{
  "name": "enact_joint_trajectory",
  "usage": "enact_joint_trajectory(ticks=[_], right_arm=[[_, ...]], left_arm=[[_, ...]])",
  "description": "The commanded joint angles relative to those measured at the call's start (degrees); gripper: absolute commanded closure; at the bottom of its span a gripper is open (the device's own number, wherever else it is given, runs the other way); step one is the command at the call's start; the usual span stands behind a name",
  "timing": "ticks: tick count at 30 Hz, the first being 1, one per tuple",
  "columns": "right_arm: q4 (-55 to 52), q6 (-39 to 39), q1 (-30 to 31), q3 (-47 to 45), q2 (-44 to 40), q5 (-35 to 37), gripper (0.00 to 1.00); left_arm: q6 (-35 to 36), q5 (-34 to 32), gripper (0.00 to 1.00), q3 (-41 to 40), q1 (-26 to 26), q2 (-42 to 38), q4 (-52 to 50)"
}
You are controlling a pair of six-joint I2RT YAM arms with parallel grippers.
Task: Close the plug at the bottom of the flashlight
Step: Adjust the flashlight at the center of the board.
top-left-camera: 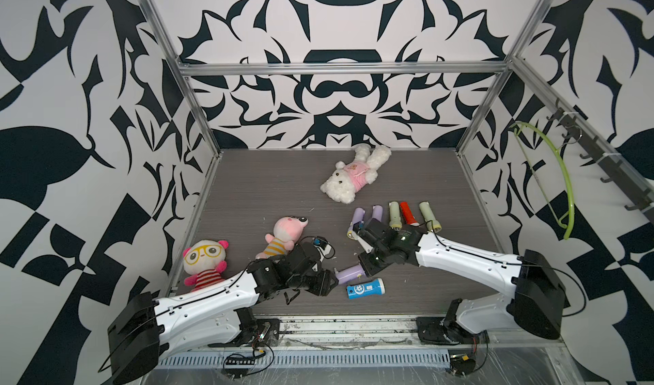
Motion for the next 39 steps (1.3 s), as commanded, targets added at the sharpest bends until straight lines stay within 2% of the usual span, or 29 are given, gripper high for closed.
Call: enact_joint_trajectory(ticks=[1,5,9,14,22,26,32,39], right_arm=[[2.19,-0.93,4.09,3.10,3.51,-0.47,1.00],[2.26,-0.84,8.06,5.12,8.33,0.29,1.00],[2.80,-0.64,8.97,6.40,11.97,-0.32,1.00],[3.76,-1.54,8.97,7.88,15.32,0.72,1.00],[4.93,-3.22,8.24,15.60,23.44,3.38,1.00],[6.01,-3.60,5.45,17.58,25.61,2.63,1.00],[7.48,-6.29,-0.17,18.31,25.89,-0.27,1.00],[5.83,-10.07,-1.93,24.73,23.80,-2.38,1.00]], left_arm=[[-4.57,-4.72,0.45,-2.03,-0.22,-6.21,-1.71],[-6.82,-8.81,0.45,-4.03,-0.18,-16.59,-6.93],[-8.62,-10.90,0.45,-5.97,-0.13,-26.01,-10.99],[-9.97,-11.81,0.45,-7.39,-0.13,-31.96,-13.29],[-8.10,-10.96,0.45,-6.22,-0.13,-26.83,-12.53],[-7.21,-10.30,0.45,-5.11,-0.13,-23.79,-11.68],[-6.42,-8.61,0.44,-5.63,-0.13,-21.73,-9.32],[-5.58,-8.65,0.43,-5.60,-0.13,-18.72,-6.70]])
